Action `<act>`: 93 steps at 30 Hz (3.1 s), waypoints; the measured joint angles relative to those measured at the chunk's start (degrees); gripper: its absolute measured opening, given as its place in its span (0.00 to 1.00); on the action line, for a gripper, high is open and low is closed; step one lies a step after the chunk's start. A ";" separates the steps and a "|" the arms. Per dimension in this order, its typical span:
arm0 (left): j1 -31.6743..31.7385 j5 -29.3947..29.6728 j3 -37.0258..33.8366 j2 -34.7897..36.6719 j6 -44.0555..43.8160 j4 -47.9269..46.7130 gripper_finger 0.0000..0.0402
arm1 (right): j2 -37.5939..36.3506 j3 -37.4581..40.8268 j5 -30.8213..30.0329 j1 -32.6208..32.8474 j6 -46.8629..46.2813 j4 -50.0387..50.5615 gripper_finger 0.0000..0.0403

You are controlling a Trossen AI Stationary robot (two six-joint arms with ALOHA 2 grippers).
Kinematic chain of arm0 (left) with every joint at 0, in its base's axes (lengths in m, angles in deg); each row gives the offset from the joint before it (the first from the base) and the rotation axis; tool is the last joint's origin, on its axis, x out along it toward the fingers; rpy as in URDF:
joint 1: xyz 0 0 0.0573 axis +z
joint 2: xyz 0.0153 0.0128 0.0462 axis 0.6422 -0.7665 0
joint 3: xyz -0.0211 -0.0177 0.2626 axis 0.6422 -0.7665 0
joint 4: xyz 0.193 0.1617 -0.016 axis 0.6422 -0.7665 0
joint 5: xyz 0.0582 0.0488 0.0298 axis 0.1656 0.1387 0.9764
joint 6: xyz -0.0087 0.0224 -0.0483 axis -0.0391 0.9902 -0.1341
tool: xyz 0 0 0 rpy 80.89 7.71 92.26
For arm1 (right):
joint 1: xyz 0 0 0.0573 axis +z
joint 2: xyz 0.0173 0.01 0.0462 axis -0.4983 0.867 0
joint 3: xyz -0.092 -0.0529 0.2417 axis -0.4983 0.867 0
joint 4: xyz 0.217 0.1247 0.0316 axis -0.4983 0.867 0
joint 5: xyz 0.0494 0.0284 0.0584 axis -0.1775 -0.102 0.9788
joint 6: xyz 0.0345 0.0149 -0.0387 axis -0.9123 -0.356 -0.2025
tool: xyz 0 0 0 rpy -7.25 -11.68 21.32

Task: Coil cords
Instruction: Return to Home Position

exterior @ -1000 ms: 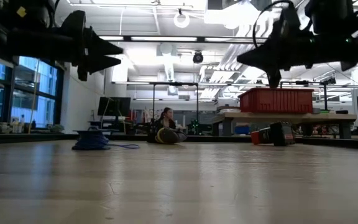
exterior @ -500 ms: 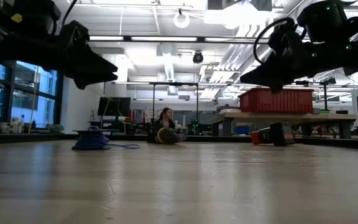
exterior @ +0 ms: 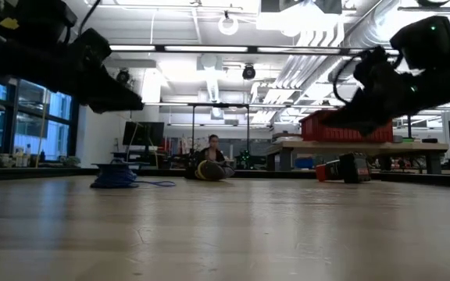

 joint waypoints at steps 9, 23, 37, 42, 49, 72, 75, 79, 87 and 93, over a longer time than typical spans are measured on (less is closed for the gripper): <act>-2.75 -8.37 0.02 -0.38 -8.98 -11.90 0.45 | 0.00 0.85 -5.63 0.83 6.86 7.96 0.00; -10.13 -2.72 -4.16 -1.58 -14.55 -2.18 0.40 | 0.00 0.85 -5.00 0.83 5.55 9.25 0.00; -10.45 -6.16 -8.20 -0.82 -8.44 -3.94 0.38 | 0.00 0.85 -3.44 0.81 1.42 12.17 0.00; -10.45 -4.86 -8.20 -0.87 -8.84 -4.25 0.38 | 0.05 3.93 -1.66 0.87 1.21 4.46 0.00; -10.42 -4.79 -8.20 -0.95 -10.49 -4.66 0.38 | 0.02 3.43 -9.74 0.94 -2.36 7.15 0.00; -10.40 -4.69 -8.15 24.64 -10.56 -13.34 0.38 | -30.79 3.43 -9.60 0.94 -2.33 33.82 0.00; -10.34 -4.70 -8.15 28.61 -10.56 -13.38 0.38 | -37.94 3.43 -9.60 0.94 -2.33 36.43 0.00; -10.34 -4.70 -8.15 32.74 -10.56 -13.47 0.38 | -45.90 3.43 -9.60 0.94 -2.31 36.97 0.00; -10.34 -4.73 -8.15 37.11 -10.56 -16.54 0.38 | -60.39 3.43 -9.60 0.95 -2.31 37.03 0.00; -10.26 -4.99 -8.15 40.45 -10.54 -24.30 0.38 | -63.95 3.43 -9.60 0.94 -2.31 34.43 0.00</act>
